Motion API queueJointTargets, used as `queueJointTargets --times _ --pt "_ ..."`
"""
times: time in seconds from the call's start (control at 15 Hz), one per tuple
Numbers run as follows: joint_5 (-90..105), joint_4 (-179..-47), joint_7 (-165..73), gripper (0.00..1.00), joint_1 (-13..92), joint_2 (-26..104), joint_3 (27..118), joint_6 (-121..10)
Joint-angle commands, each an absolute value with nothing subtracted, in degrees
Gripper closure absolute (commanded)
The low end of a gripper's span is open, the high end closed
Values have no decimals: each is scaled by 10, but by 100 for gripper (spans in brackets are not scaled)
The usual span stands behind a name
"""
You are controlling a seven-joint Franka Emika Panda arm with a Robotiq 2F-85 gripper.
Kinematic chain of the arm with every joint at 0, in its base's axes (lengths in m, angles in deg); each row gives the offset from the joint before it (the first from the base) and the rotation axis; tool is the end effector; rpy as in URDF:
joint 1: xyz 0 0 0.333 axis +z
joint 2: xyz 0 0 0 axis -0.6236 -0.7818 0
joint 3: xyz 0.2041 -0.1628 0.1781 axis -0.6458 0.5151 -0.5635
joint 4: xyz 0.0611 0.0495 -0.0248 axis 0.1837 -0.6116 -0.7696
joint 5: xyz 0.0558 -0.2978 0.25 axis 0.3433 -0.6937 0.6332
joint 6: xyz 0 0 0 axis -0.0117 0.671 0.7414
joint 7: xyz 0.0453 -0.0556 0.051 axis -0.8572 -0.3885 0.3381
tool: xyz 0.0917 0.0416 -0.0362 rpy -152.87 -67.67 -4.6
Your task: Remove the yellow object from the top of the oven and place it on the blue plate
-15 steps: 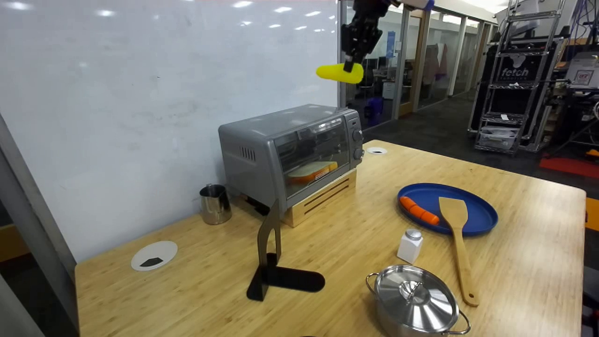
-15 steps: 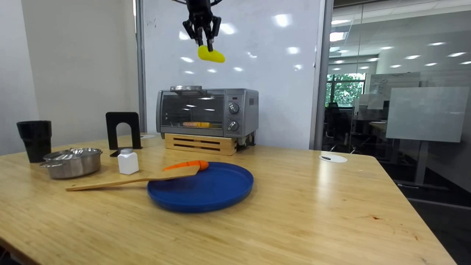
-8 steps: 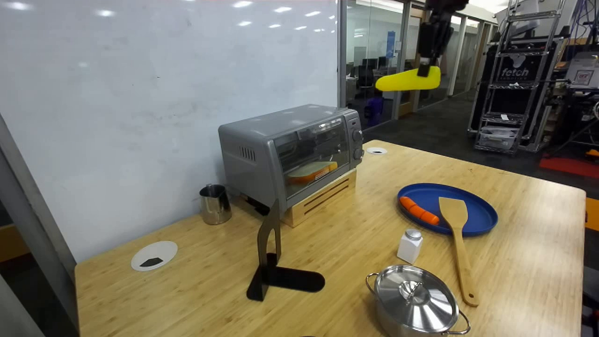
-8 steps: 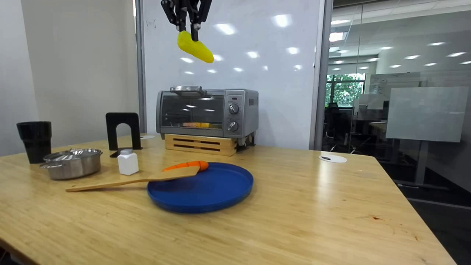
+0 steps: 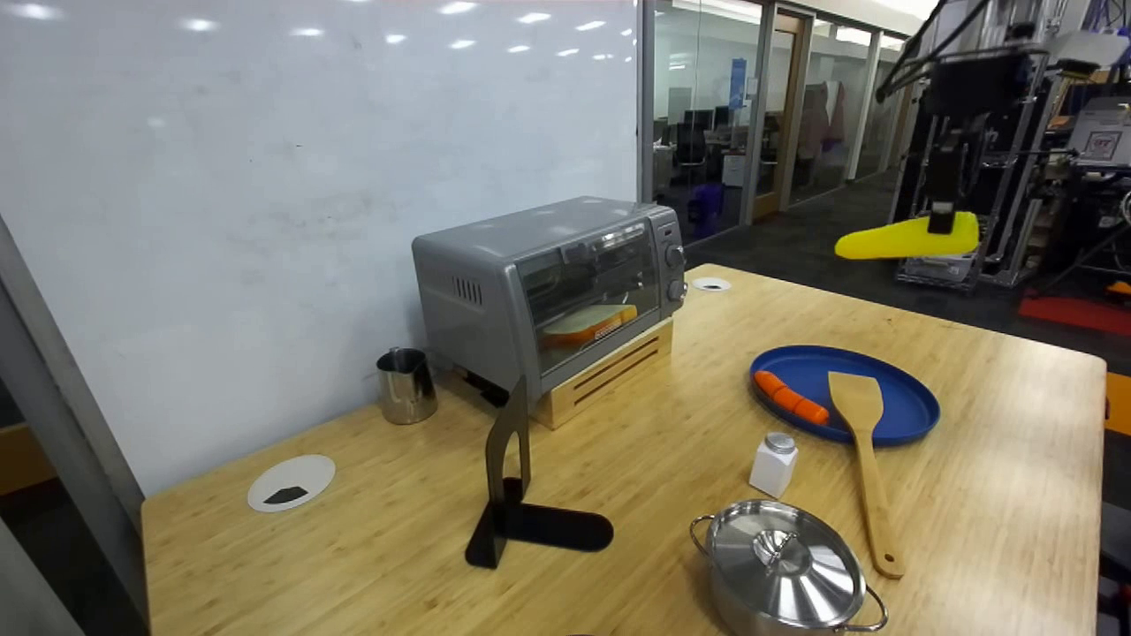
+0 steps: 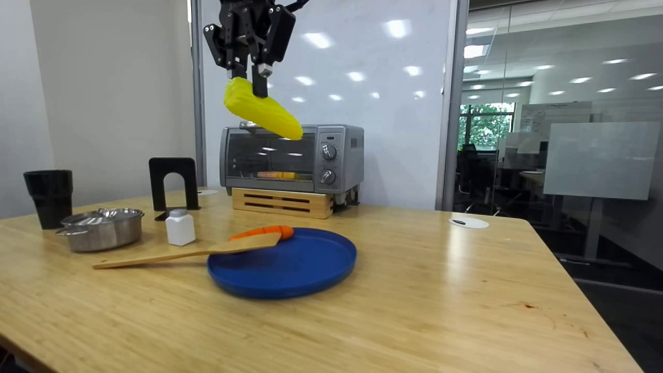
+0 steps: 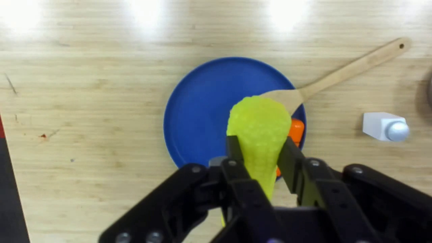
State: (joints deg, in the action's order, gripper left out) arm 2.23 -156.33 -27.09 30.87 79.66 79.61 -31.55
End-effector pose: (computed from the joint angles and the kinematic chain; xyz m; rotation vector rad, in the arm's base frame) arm 0.3950 -0.1485 0.4777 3.0914 -0.0092 -0.0604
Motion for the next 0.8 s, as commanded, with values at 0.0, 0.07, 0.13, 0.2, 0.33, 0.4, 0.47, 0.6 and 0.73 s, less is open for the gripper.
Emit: queueJointTargets --times 0.0,0.07,0.13,0.2,0.33,0.4,0.47,0.6,0.73 --pt "-16 -1628 -286 92 281 790 812 -384" --pt "-20 -1635 -286 92 277 775 820 -403" --pt "-19 -1639 -270 92 277 759 830 -423" --pt "-10 -1644 -258 92 280 746 837 -440" --pt "23 -1643 -207 92 292 719 856 -469" --pt "32 -1645 -175 92 294 712 862 -489" --pt "43 -1643 -150 92 295 701 864 -496" --pt "52 -1644 -105 92 294 684 868 -518" --pt "51 -1641 -83 92 290 660 868 -531"
